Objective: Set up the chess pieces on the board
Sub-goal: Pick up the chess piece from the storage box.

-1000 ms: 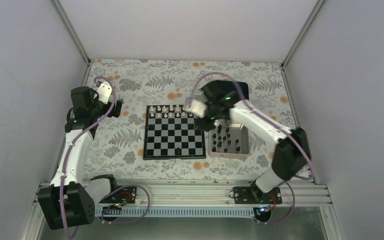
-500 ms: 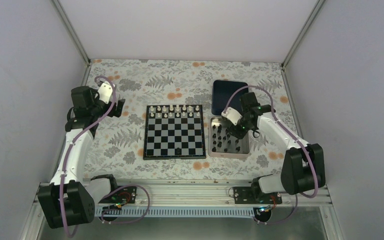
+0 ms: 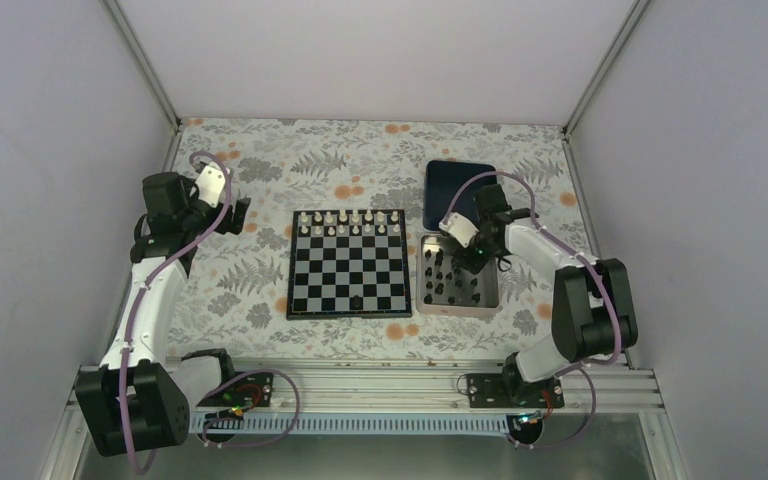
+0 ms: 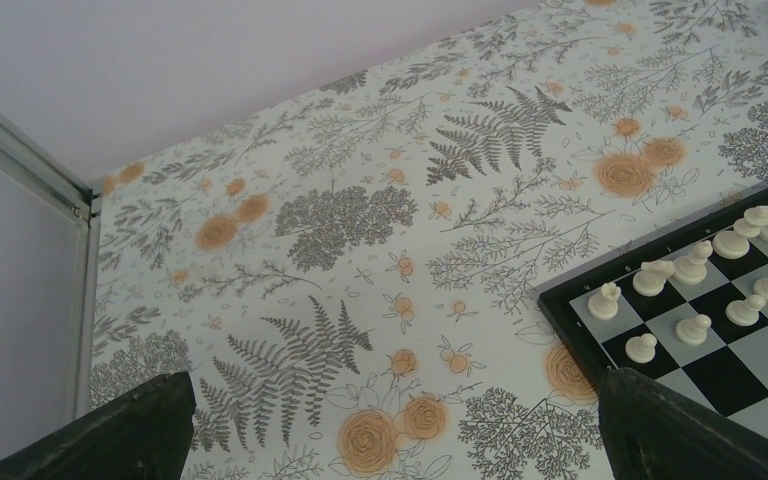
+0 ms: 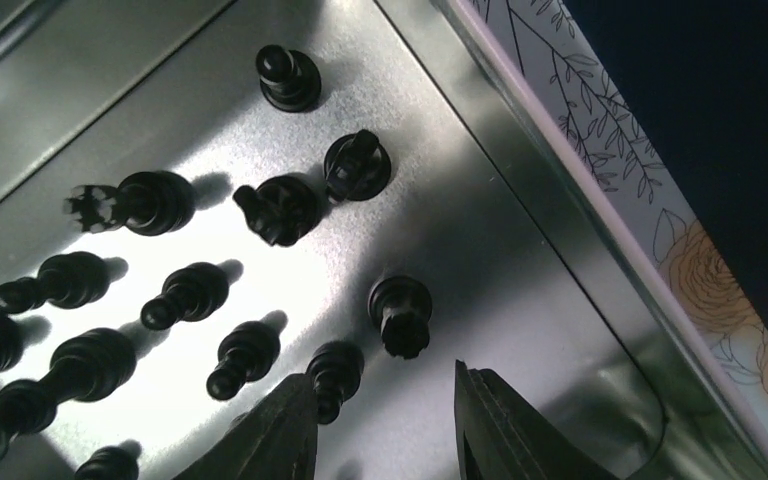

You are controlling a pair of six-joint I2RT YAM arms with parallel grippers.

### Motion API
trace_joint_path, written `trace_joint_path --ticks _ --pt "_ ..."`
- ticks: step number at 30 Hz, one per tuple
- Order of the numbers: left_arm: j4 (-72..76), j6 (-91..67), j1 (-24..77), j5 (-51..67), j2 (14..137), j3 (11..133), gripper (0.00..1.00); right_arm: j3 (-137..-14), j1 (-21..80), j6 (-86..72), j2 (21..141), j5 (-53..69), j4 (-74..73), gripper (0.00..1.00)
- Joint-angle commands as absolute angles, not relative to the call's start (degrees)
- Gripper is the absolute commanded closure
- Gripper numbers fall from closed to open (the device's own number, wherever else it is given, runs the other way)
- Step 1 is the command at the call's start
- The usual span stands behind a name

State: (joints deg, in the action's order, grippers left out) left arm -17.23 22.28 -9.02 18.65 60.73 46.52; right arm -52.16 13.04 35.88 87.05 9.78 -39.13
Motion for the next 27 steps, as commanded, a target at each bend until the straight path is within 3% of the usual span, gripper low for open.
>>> trace_joint_path --ticks 1,27 --pt "-16.16 22.59 -9.32 18.69 59.82 46.61 0.0 -54.66 12.59 35.03 88.88 10.43 -36.49 0.63" --pt "-17.33 23.03 -9.49 20.45 59.63 46.84 0.0 -53.04 12.55 35.08 92.8 11.6 -34.44 0.71"
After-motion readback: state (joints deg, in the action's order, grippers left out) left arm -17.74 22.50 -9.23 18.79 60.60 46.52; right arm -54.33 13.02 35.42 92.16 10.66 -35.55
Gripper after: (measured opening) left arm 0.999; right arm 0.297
